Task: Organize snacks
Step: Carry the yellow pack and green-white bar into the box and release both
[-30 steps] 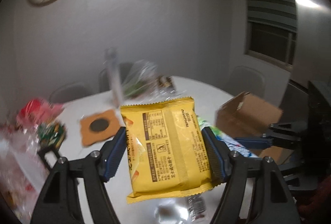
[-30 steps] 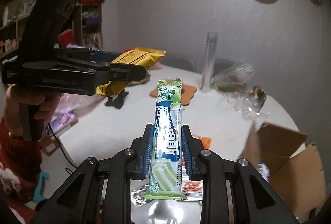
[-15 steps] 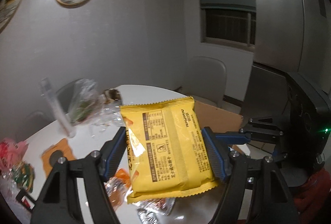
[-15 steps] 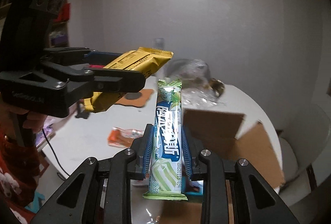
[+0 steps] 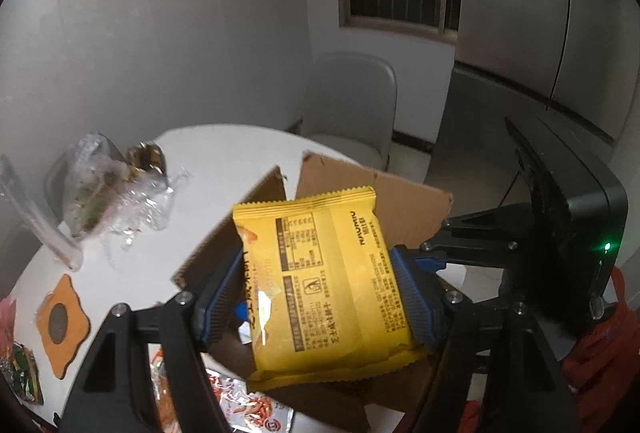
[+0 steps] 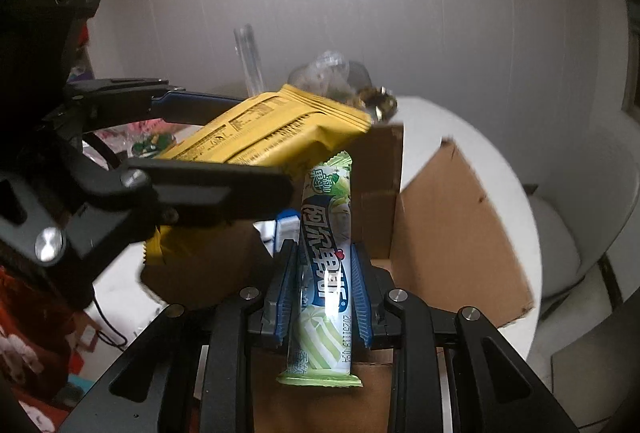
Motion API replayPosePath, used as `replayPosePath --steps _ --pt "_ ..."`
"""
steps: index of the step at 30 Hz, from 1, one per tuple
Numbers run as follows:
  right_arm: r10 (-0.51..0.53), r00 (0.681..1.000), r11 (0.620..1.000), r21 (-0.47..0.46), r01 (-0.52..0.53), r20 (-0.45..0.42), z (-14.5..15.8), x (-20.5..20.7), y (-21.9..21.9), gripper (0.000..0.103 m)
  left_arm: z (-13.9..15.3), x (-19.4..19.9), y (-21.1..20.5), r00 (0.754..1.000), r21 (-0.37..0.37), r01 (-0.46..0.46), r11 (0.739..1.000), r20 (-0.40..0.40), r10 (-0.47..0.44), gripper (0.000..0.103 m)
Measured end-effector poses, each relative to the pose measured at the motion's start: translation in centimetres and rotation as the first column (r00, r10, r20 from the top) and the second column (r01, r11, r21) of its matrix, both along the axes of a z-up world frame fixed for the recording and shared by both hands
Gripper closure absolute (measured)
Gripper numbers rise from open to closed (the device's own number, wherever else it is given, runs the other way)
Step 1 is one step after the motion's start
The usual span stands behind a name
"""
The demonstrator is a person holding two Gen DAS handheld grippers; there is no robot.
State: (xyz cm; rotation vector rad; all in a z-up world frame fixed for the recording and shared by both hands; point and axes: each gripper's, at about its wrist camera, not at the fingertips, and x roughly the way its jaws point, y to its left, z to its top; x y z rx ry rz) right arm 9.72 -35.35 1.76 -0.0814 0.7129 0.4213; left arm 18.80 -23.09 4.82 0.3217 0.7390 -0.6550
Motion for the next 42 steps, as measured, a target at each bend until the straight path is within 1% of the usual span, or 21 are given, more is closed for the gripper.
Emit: replayPosePath --steps 4,7,12,14,21,23,26,28,30,31,33,36,42 --pt "-0.008 0.999 1.000 0.005 0.008 -0.044 -1.5 1.9 -0.4 0.081 -1.6 1.7 -1.1 0.999 0.035 0.007 0.999 -0.047 -0.005 0.033" --pt "-0.006 0.997 1.000 0.014 0.007 -0.078 -2.4 3.2 -0.7 0.081 -2.4 2.5 -1.3 0.998 0.064 0.004 0.998 -0.066 0.000 0.033" --pt "0.016 0.996 1.000 -0.010 -0.017 -0.088 -2.7 4.2 -0.1 0.081 -3.7 3.5 -1.9 0.996 0.111 0.014 0.994 -0.086 -0.004 0.033" --pt "0.029 0.995 0.999 -0.021 -0.032 -0.095 -3.0 4.2 0.4 0.081 -3.5 3.5 -1.7 0.995 0.106 0.018 0.994 -0.095 -0.008 0.033" --pt "0.068 0.987 0.997 -0.019 -0.072 -0.146 -4.2 4.6 1.0 0.080 -3.6 3.4 -1.6 0.997 0.147 0.023 0.989 -0.080 -0.012 0.033" --pt "0.072 0.986 0.997 -0.028 -0.077 -0.152 -4.3 4.6 1.2 0.080 -3.5 3.1 -1.7 0.997 0.150 0.018 0.989 -0.072 -0.007 0.031" --pt "0.077 0.985 0.996 -0.021 -0.081 -0.155 -4.1 4.6 1.2 0.074 -3.2 2.8 -1.6 0.998 0.140 0.016 0.990 -0.061 -0.007 0.022" --pt "0.085 0.984 0.996 -0.009 -0.087 -0.154 -3.8 4.3 1.0 0.067 -3.0 2.6 -1.6 0.999 0.144 0.013 0.989 -0.048 -0.006 0.019" --pt "0.086 0.987 0.996 -0.005 -0.088 -0.139 -3.4 3.7 0.8 0.058 -2.8 2.4 -1.5 0.999 0.144 0.009 0.990 -0.037 -0.003 0.015" --pt "0.084 0.988 0.996 -0.010 -0.086 -0.129 -3.1 3.2 0.6 0.056 -2.6 2.3 -1.5 0.999 0.141 0.008 0.990 -0.034 -0.003 0.014" --pt "0.076 0.991 0.996 -0.030 -0.080 -0.106 -2.6 2.5 0.5 0.049 -2.3 2.0 -1.4 1.000 0.132 0.000 0.991 -0.021 0.003 0.008" --pt "0.065 0.995 0.996 -0.057 -0.069 -0.081 -1.9 1.6 0.6 0.044 -1.4 1.4 -1.1 1.000 0.116 -0.010 0.993 0.004 0.010 0.006" --pt "0.056 0.997 0.996 -0.071 -0.059 -0.045 -0.6 -0.2 0.8 0.044 0.4 -0.6 -0.1 0.999 0.091 -0.021 0.996 0.046 0.017 0.006"
